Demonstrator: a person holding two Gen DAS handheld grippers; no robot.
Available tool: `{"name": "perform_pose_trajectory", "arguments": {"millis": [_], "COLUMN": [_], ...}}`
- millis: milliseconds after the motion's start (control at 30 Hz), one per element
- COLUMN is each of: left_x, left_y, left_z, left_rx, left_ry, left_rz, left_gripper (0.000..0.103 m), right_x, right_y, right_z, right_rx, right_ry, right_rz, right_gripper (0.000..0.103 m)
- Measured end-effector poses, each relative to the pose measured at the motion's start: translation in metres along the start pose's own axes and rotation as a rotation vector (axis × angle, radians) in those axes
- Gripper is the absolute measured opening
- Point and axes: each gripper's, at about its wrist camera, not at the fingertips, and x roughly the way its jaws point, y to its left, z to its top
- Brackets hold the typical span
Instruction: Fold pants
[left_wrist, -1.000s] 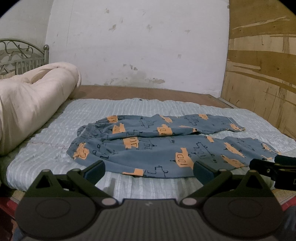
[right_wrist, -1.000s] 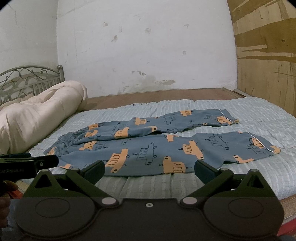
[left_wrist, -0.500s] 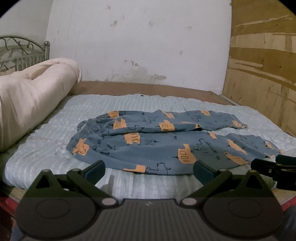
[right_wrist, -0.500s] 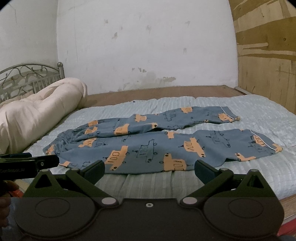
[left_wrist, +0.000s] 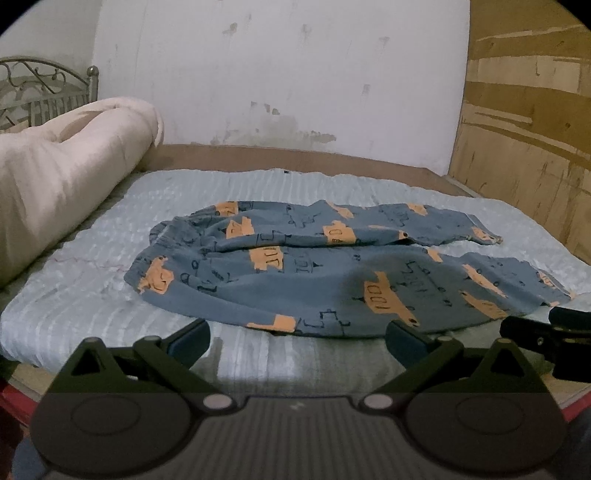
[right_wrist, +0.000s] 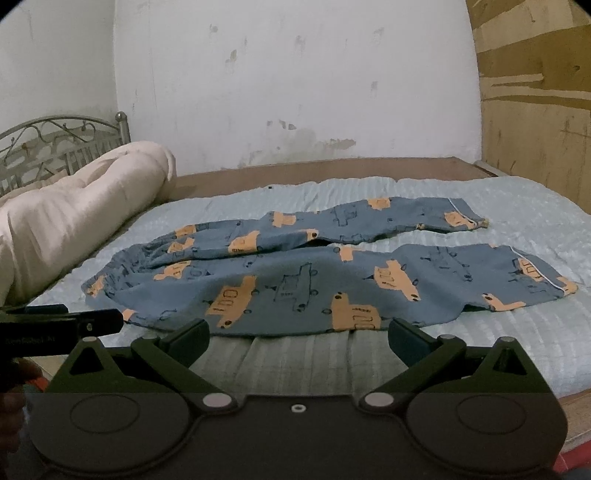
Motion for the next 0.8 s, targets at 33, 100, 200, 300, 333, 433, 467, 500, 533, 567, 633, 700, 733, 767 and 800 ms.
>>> {"name": "perform_pose_trajectory", "arguments": {"millis": [33, 100, 200, 300, 333, 433, 467, 500, 533, 567, 633, 700, 733, 767, 800], "left_x": [0.002, 0.005, 0.01, 0.015, 0.019, 0.031, 0.037, 0.043, 0.05, 0.058, 0.079, 0.102, 0.114, 0.129, 0.142], "left_y": [0.0, 0.001, 0.003, 0.007, 0.009, 0.017, 0.02, 0.023, 0.026, 0.029, 0.036, 0.044, 0.048, 0.053, 0.057], "left_z": [0.0, 0.002, 0.006, 0.013, 0.019, 0.04, 0.05, 0.061, 0.071, 0.083, 0.106, 0.129, 0.139, 0.151, 0.16], "left_rx": [0.0, 0.0, -0.011, -0.029, -0.032, -0.019, -0.011, -0.004, 0.003, 0.014, 0.037, 0.049, 0.058, 0.072, 0.087], "left_ry": [0.003, 0.011, 0.024, 0.024, 0.026, 0.012, 0.001, -0.009, -0.015, -0.021, -0.027, -0.019, -0.012, -0.008, -0.009], "left_rz": [0.0, -0.001, -0.006, -0.029, -0.032, -0.022, -0.012, 0.004, 0.019, 0.033, 0.058, 0.072, 0.073, 0.079, 0.089], "left_gripper": [0.103, 0.103, 0.103, 0.103, 0.103, 0.103, 0.103, 0.103, 0.103, 0.103, 0.103, 0.103, 0.103, 0.103, 0.103], "right_x": [0.002, 0.004, 0.007, 0.011, 0.014, 0.031, 0.038, 0.046, 0.06, 0.071, 0.1, 0.125, 0.146, 0.161, 0.176], "right_y": [0.0, 0.002, 0.001, 0.0, -0.002, -0.011, -0.014, -0.018, -0.024, -0.029, -0.041, -0.046, -0.048, -0.049, -0.049], "right_z": [0.001, 0.002, 0.006, 0.011, 0.014, 0.034, 0.042, 0.051, 0.063, 0.073, 0.097, 0.118, 0.132, 0.142, 0.152], "right_rx": [-0.001, -0.005, 0.0, -0.007, -0.015, -0.067, -0.085, -0.101, -0.116, -0.123, -0.14, -0.169, -0.197, -0.219, -0.239], "right_ry": [0.002, 0.002, 0.0, -0.004, -0.005, -0.009, -0.008, -0.004, 0.007, 0.016, 0.045, 0.061, 0.075, 0.088, 0.095], "right_rz": [0.001, 0.002, 0.008, -0.002, -0.003, 0.032, 0.048, 0.064, 0.087, 0.102, 0.141, 0.167, 0.183, 0.19, 0.196], "right_gripper": [0.102, 0.102, 0.102, 0.102, 0.102, 0.102, 0.102, 0.102, 0.102, 0.102, 0.102, 0.102, 0.102, 0.102, 0.102]}}
